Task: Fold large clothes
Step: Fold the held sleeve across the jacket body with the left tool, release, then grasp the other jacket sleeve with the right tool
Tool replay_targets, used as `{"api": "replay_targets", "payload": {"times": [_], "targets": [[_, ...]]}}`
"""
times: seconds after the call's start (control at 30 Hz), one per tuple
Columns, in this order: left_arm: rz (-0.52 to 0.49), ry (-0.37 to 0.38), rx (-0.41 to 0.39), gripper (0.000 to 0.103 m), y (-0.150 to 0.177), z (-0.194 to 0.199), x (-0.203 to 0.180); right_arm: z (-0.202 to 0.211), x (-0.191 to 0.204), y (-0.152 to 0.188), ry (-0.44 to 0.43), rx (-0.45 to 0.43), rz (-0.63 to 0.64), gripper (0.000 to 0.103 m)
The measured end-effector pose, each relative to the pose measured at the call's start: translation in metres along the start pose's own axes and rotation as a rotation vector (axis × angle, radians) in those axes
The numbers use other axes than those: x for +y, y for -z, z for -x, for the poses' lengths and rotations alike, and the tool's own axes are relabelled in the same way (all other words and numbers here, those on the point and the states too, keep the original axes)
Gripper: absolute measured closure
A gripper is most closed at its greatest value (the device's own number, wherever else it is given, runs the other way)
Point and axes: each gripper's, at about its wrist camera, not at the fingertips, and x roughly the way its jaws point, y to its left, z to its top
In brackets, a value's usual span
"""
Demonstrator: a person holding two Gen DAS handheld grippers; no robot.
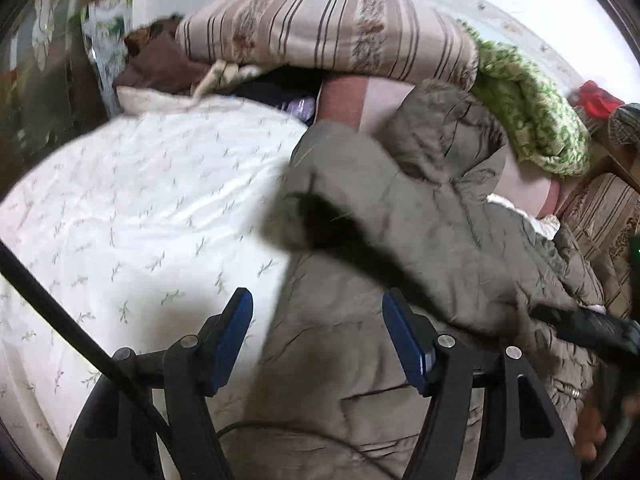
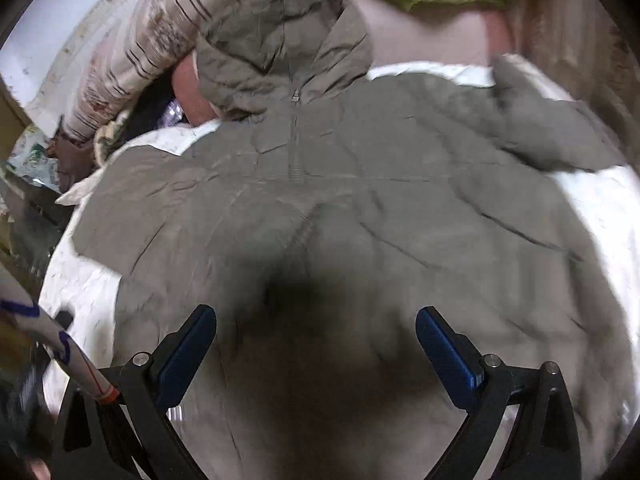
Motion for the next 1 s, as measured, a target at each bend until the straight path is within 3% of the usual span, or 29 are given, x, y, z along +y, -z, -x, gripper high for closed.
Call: {"api": "replay_targets", "payload": {"times": [0.07, 0.13, 0.17, 0.27, 0.37, 0.43, 0.6, 0.7, 0.77, 0.93, 1.0], "targets": [[0.036, 0.039, -0.005, 0.037, -0.006, 0.001, 0.01, -0.026, 0.007, -0.013, -0.005, 0.03, -0.025, 0.002], [0.053, 0.032, -0.032, 0.037, -0.009, 0.004, 0.016, -0.042, 0.012, -0.022, -0.015, 0.047, -0.062, 0.009], [0.055, 0.021, -0.038, 0.037, -0.011, 0.004, 0.018, -0.045, 0.015, -0.025, -0.022, 0.049, -0.072, 0.018], [0.078, 0.005, -0.024, 0.037, -0.012, -0.001, 0.025, -0.056, 0.029, -0.033, -0.026, 0.095, -0.069, 0.06], [0.111, 0.02, 0.01, 0.037, -0.011, -0.006, 0.03, -0.053, 0.031, -0.047, -0.027, 0.111, -0.057, 0.085], [0.133, 0.027, 0.024, 0.037, -0.011, -0.008, 0.034, -0.038, 0.026, -0.062, 0.026, 0.073, -0.041, 0.088], [0.163, 0.042, 0.046, 0.037, -0.01, -0.012, 0.04, -0.004, -0.002, -0.095, 0.272, -0.037, 0.005, 0.092], [0.164, 0.052, 0.068, 0.037, -0.009, -0.017, 0.039, -0.003, -0.024, -0.111, 0.449, -0.079, 0.05, 0.092], [0.156, 0.046, 0.077, 0.037, -0.008, -0.02, 0.036, -0.011, -0.04, -0.119, 0.521, -0.072, 0.052, 0.092], [0.138, 0.048, 0.103, 0.037, -0.007, -0.029, 0.03, -0.05, -0.068, -0.121, 0.542, -0.009, 0.027, 0.094], [0.127, 0.044, 0.11, 0.037, -0.007, -0.031, 0.028, -0.066, -0.074, -0.117, 0.535, 0.016, 0.011, 0.089]]}}
